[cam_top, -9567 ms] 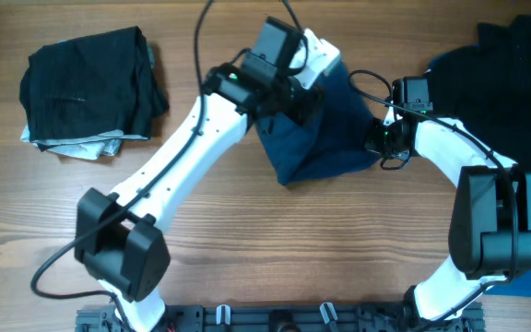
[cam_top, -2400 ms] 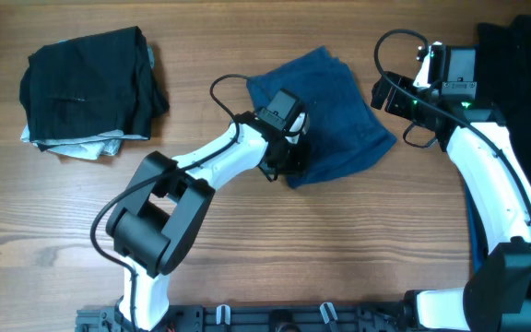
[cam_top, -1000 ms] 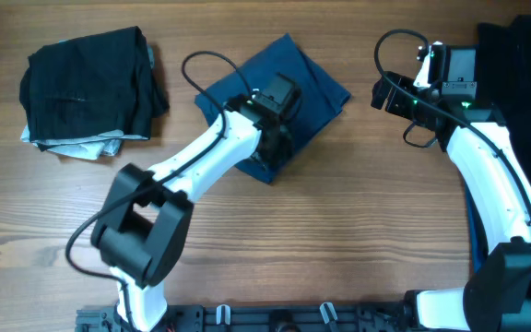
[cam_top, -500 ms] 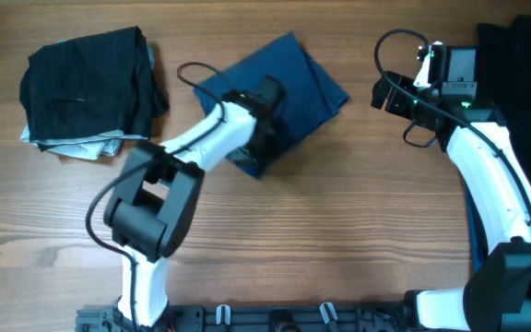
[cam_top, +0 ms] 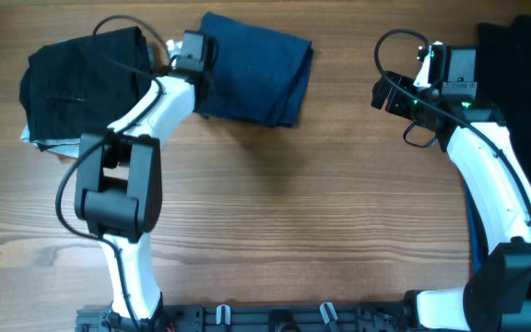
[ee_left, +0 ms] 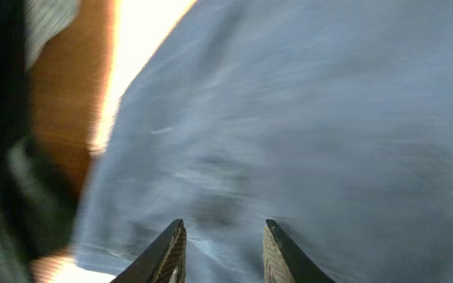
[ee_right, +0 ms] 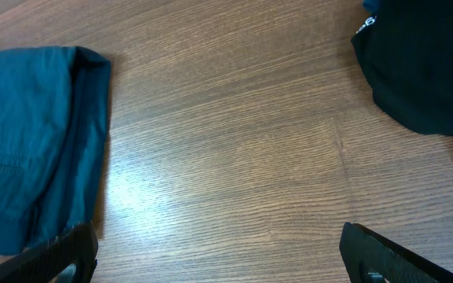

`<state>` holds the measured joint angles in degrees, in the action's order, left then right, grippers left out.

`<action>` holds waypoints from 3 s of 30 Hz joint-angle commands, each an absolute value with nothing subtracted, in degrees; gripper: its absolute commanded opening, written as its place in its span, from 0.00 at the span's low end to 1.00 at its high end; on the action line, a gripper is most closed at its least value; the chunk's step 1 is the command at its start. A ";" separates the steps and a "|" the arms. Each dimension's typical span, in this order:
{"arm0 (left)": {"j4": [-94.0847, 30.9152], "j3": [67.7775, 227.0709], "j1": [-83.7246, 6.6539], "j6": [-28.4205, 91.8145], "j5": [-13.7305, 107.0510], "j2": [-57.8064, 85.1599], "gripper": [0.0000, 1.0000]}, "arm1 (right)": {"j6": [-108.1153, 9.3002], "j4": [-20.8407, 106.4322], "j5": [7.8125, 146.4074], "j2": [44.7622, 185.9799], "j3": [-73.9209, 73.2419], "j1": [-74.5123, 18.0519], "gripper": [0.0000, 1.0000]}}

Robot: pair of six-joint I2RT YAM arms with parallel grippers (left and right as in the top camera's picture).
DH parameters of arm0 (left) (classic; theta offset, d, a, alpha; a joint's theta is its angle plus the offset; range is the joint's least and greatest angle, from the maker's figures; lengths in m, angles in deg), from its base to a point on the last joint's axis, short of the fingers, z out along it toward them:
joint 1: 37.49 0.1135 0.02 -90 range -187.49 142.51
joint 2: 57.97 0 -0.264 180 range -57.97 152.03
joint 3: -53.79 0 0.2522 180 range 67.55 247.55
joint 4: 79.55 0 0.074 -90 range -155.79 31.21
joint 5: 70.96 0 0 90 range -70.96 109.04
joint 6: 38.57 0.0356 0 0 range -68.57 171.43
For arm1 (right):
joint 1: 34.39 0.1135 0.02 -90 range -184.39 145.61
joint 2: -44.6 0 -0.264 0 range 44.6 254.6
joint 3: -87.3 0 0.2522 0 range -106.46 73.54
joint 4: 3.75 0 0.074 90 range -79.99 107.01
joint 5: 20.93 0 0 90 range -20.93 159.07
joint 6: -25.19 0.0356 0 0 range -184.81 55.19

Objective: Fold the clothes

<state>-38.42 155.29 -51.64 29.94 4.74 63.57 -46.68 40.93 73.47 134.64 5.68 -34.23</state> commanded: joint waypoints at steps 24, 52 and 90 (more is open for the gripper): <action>-45.39 158.48 -66.09 23.34 20.54 73.09 0.04 | -46.72 40.88 72.49 135.18 5.94 -34.47 1.00; -3.42 158.48 -63.05 17.17 14.01 50.63 0.76 | -46.72 40.88 72.49 135.18 5.94 -34.47 1.00; -21.87 144.25 -55.24 8.93 19.03 62.58 0.75 | -46.68 40.88 72.49 135.18 5.94 -34.47 1.00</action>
<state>-22.15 146.81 -54.98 10.38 19.19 59.46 -46.68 40.91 73.47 134.64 5.68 -34.23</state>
